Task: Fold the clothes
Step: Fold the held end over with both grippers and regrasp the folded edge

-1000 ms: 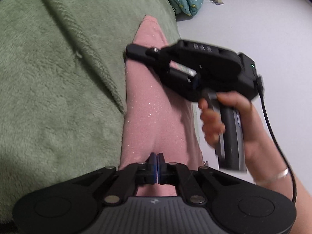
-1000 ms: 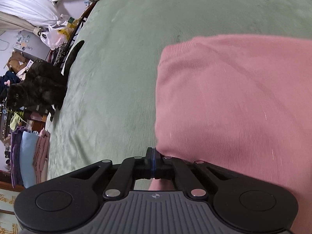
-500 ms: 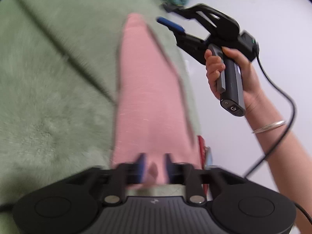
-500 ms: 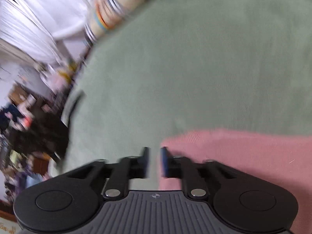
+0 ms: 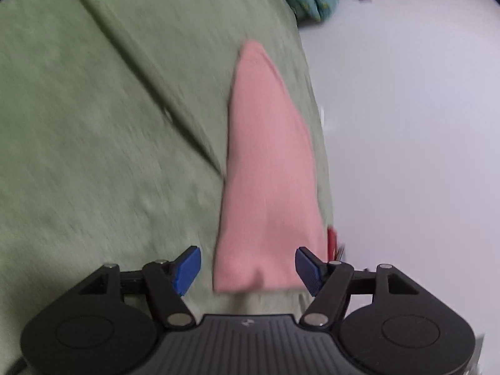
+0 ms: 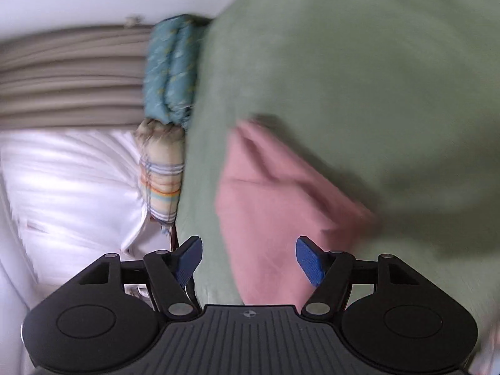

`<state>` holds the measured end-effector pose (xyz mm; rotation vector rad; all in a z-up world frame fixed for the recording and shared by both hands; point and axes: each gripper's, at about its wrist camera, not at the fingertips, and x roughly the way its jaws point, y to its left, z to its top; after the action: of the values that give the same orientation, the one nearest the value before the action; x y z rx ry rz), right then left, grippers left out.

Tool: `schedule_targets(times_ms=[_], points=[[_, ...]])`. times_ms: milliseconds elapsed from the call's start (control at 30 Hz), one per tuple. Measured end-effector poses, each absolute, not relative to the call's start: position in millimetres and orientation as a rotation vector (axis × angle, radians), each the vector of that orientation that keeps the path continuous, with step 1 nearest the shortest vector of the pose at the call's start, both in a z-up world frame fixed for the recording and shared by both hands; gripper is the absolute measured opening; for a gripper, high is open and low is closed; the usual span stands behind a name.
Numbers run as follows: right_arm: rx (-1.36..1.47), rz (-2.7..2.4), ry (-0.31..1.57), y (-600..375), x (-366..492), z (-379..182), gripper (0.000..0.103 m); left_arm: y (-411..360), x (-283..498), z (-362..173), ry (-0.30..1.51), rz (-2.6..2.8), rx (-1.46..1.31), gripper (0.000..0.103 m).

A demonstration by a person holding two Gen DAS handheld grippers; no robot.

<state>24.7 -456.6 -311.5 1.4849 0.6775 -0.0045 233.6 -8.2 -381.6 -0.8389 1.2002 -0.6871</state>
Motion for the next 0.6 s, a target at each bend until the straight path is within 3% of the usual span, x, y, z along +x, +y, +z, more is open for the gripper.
schedule_targets(times_ms=[33,100,133,500,567,600], points=[[1.497,-0.001,0.675,-452,21,-315,0.066,-10,234,-383,1.199,-0.679,-0.844,0.065],[1.537,0.014,0.656,-438,16,-322,0.066,-12,237,-387,1.22,-0.666,-0.864,0.048],[1.545,0.016,0.656,-435,16,-323,0.066,-14,238,-389,1.242,-0.663,-0.864,0.013],[1.541,0.053,0.768,-360,60,-337,0.066,9,245,-385,1.265,-0.646,-1.047,0.009],[1.601,0.018,0.705,-353,66,-344,0.062,11,248,-384,1.272,-0.648,-1.054,0.009],[1.629,0.001,0.662,-353,69,-349,0.052,12,249,-385,1.275,-0.648,-1.057,0.009]])
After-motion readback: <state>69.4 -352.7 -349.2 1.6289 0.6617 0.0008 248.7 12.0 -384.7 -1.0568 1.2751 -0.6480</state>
